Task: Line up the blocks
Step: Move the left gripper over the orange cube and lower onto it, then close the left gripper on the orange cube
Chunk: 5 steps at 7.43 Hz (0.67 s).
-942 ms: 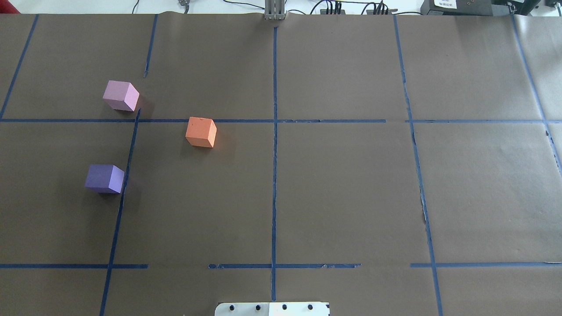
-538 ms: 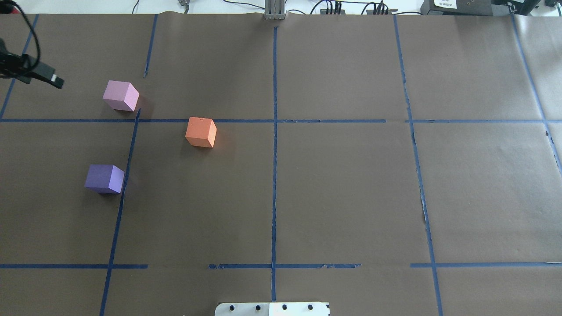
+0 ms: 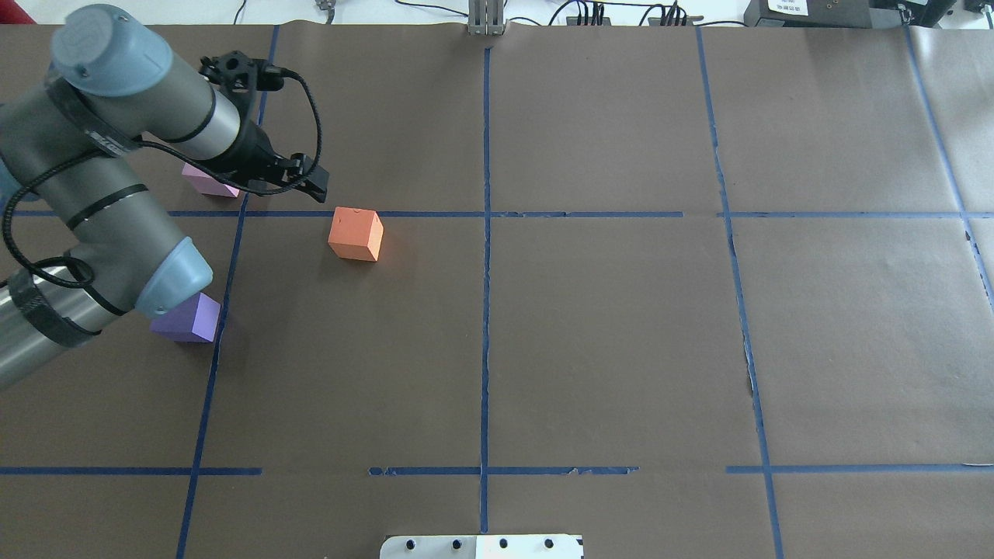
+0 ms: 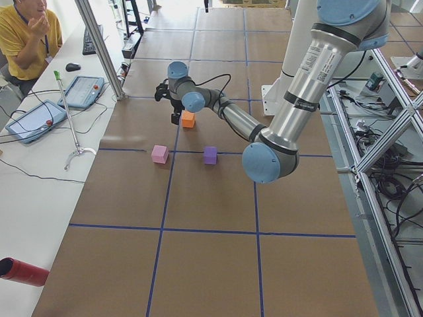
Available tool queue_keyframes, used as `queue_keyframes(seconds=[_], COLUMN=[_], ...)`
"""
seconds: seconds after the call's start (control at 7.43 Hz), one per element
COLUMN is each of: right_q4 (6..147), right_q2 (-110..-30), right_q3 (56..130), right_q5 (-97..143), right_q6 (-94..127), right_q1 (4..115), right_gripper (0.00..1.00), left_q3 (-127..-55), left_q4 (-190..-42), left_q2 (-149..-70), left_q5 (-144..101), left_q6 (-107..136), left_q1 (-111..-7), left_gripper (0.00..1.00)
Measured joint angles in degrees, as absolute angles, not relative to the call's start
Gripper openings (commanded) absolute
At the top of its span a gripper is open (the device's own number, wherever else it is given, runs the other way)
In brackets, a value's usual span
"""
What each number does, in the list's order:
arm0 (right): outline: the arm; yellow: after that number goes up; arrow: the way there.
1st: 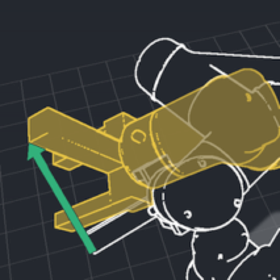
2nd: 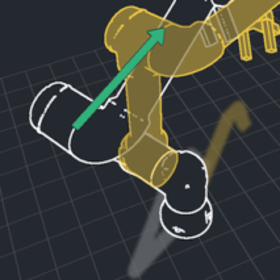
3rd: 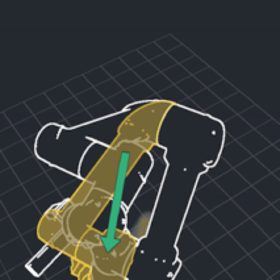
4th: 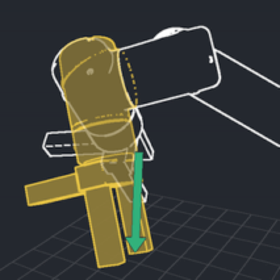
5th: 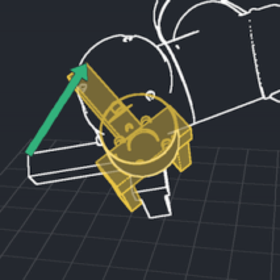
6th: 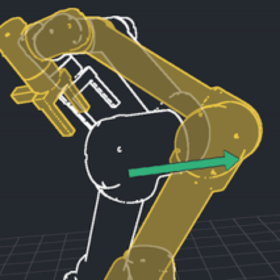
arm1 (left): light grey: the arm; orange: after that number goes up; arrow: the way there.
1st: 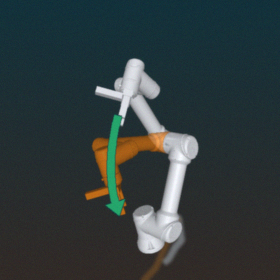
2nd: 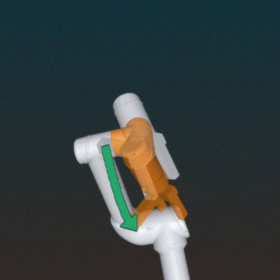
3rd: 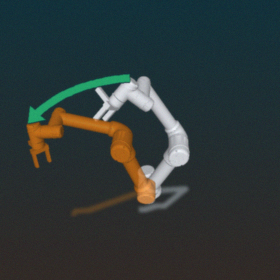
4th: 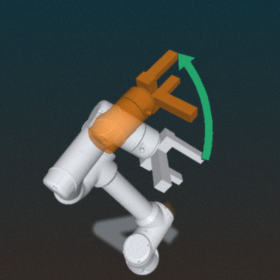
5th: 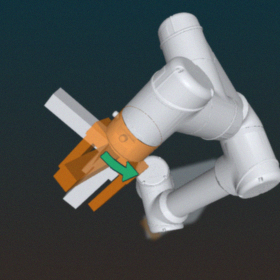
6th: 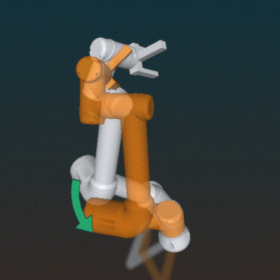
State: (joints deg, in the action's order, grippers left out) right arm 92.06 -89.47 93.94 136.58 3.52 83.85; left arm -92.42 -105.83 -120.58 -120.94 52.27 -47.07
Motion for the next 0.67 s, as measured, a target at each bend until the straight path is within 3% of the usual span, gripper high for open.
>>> queue_keyframes(seconds=[0.67], right_q4=[92.0], right_q2=[-89.5], right_q3=[93.9], right_q5=[136.6], right_q6=[3.5], right_q1=[83.8], right_gripper=[1.00], left_q3=[-85.3], left_q4=[-106.0], left_q2=[-125.2], left_q5=[-112.7], left_q6=[61.4], left_q1=[-41.0], left_gripper=[1.00])
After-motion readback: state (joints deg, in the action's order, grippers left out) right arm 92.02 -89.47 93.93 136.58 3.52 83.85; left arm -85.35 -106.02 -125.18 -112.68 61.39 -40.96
